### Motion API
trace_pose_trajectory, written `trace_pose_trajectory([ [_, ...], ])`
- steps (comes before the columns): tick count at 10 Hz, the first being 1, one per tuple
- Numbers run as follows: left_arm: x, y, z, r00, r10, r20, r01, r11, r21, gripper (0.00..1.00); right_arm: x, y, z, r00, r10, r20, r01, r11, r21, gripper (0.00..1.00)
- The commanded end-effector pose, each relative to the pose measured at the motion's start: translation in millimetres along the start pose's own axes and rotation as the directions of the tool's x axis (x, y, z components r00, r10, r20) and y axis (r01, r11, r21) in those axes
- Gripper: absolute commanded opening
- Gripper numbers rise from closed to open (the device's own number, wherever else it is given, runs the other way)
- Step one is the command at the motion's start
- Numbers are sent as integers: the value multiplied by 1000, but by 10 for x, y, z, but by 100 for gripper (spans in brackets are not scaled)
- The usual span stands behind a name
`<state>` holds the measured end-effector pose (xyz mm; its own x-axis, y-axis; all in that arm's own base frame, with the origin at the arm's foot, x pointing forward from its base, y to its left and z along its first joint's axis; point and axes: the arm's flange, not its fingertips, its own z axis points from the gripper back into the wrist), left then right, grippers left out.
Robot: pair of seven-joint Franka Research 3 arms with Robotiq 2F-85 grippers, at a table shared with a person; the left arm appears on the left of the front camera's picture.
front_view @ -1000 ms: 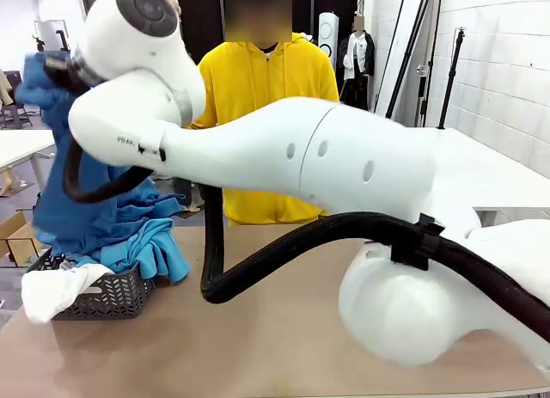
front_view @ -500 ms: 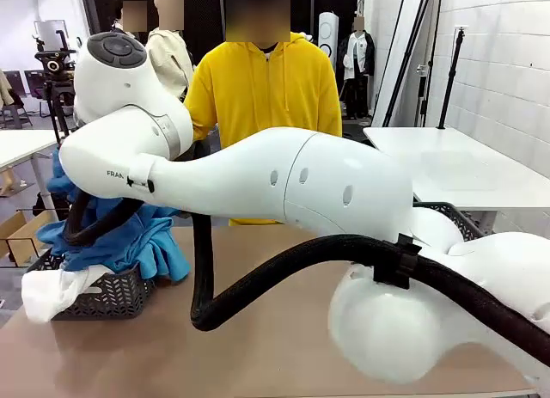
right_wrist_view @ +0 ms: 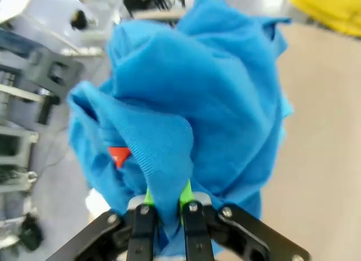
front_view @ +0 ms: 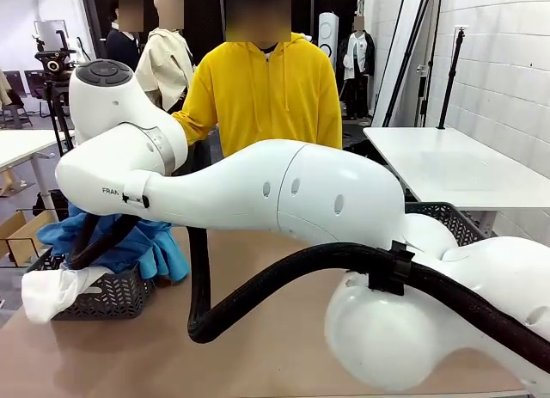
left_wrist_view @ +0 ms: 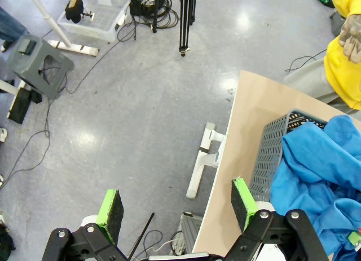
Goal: Sort the tops and bottoms.
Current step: Sort the clothes according to human instructions.
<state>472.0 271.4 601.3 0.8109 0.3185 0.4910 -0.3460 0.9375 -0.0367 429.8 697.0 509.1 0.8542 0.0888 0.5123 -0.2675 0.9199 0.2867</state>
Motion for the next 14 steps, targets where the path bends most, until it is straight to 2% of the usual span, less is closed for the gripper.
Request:
trace_pose_trajectory([
  [1,-11,5,17,1000,-5,0,5,1000,7,100,1044,1149,-134,998,63,10,-63,998,-5,0],
  [2,-11,5,17,1000,-5,0,5,1000,7,100,1108,1224,-28,996,84,18,-84,996,3,15],
  [6,-11,5,17,1000,-5,0,5,1000,7,100,1199,1386,201,992,117,50,-119,992,37,88],
  [7,-11,5,17,1000,-5,0,5,1000,7,100,1209,1387,217,992,117,52,-118,992,34,100],
  [11,-11,5,17,1000,-5,0,5,1000,7,100,1285,1393,210,992,106,65,-108,994,19,100],
  [14,-11,5,17,1000,-5,0,5,1000,7,100,1395,1252,544,994,100,45,-102,994,39,100],
])
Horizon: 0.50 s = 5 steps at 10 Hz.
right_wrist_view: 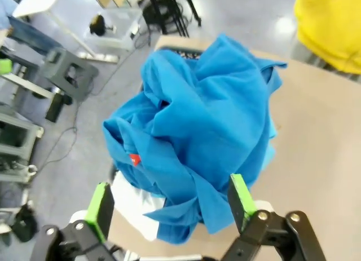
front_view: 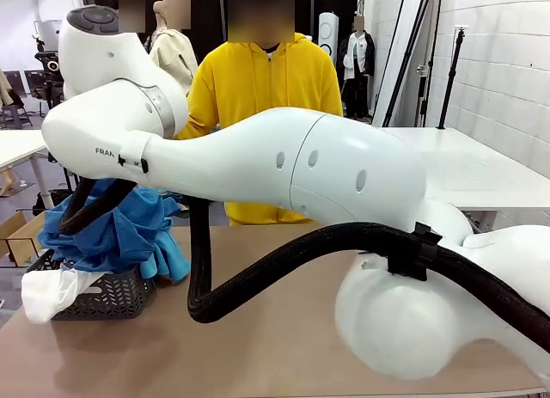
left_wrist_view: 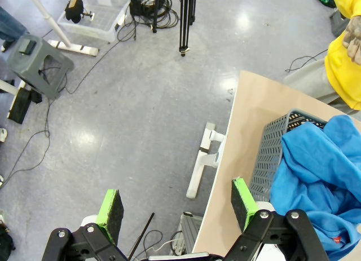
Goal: Sort the tops and bottoms.
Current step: Sort the clothes according to human instructions.
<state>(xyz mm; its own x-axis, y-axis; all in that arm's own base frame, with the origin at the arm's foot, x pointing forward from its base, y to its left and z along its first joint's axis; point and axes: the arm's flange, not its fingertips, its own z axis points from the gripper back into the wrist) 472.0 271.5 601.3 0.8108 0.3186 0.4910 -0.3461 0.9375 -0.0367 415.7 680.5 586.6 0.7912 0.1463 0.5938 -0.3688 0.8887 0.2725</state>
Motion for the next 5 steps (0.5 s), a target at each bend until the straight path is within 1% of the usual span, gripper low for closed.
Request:
trace_pose_trajectory([
  [1,-11,4,17,1000,-5,0,5,1000,7,100,1252,936,-192,999,-21,-34,21,1000,10,100],
  [2,-11,4,17,1000,-5,0,5,1000,7,100,0,0,0,1000,0,0,0,1000,0,100],
  [5,-11,4,17,1000,-5,0,5,1000,7,100,0,0,0,1000,0,0,0,1000,0,100],
])
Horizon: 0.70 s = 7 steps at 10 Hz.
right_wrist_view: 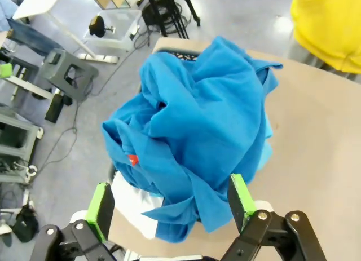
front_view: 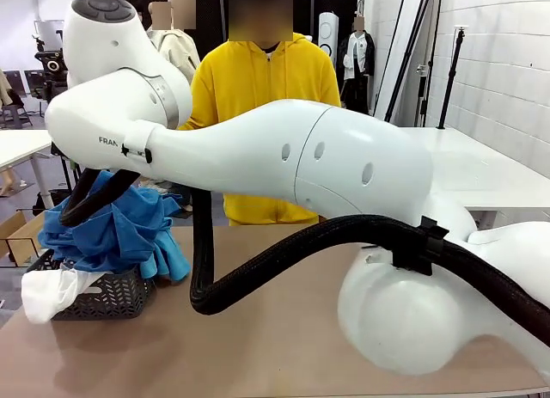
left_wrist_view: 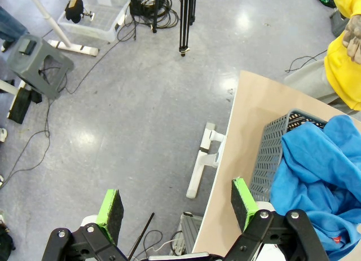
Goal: Sort the tops and bottoms.
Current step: Sort the clothes according to human instructions.
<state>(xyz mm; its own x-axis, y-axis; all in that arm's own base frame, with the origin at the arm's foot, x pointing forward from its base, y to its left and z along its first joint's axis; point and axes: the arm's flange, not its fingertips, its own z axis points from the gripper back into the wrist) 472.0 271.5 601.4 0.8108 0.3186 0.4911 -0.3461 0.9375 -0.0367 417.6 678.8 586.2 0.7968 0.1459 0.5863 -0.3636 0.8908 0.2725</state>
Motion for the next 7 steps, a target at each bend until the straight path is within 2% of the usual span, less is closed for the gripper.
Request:
trace_pose_trajectory([
  [1,-11,4,16,1000,-5,0,5,1000,7,100,-10,24,5,1000,4,8,-4,1000,3,100],
  [4,0,0,0,1000,0,0,0,1000,0,100,-9,1,-17,1000,1,-2,-1,1000,-1,100],
  [5,14,-72,207,998,25,62,-21,997,-75,100,0,-144,67,1000,25,-17,-26,998,-64,100],
  [7,-7,-659,614,980,-47,192,92,968,-233,100,-39,-737,550,1000,6,-21,-10,983,-184,100],
])
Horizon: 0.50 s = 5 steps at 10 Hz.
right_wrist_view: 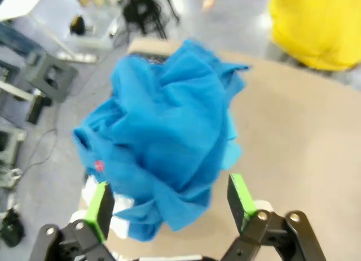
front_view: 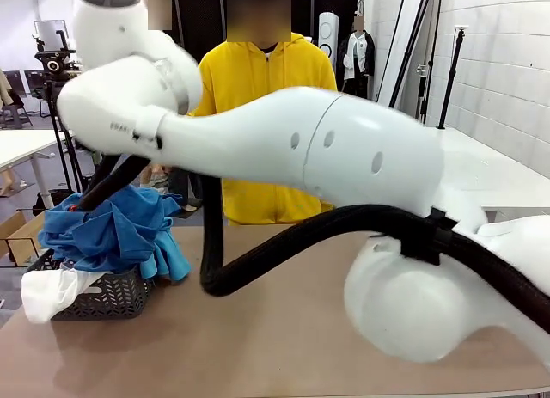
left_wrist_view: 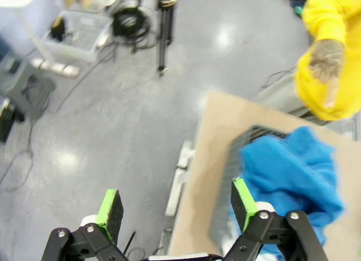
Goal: Sort the tops and bottoms.
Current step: Sort the clothes according to human instructions.
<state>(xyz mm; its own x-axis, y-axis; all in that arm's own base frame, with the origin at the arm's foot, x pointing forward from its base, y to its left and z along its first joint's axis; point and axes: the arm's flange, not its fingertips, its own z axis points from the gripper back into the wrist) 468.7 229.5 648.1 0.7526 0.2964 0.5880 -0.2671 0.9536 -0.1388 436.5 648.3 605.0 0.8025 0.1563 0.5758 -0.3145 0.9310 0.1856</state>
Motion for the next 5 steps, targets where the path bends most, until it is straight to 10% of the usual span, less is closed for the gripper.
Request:
trace_pose_trajectory([
  [1,-127,-681,278,984,-136,115,156,970,-186,100,-425,-1032,736,1000,1,11,0,991,-131,100],
  [5,-488,-1774,791,935,-273,224,338,878,-339,100,-1349,-2397,1580,987,-136,80,156,918,-364,100],
])
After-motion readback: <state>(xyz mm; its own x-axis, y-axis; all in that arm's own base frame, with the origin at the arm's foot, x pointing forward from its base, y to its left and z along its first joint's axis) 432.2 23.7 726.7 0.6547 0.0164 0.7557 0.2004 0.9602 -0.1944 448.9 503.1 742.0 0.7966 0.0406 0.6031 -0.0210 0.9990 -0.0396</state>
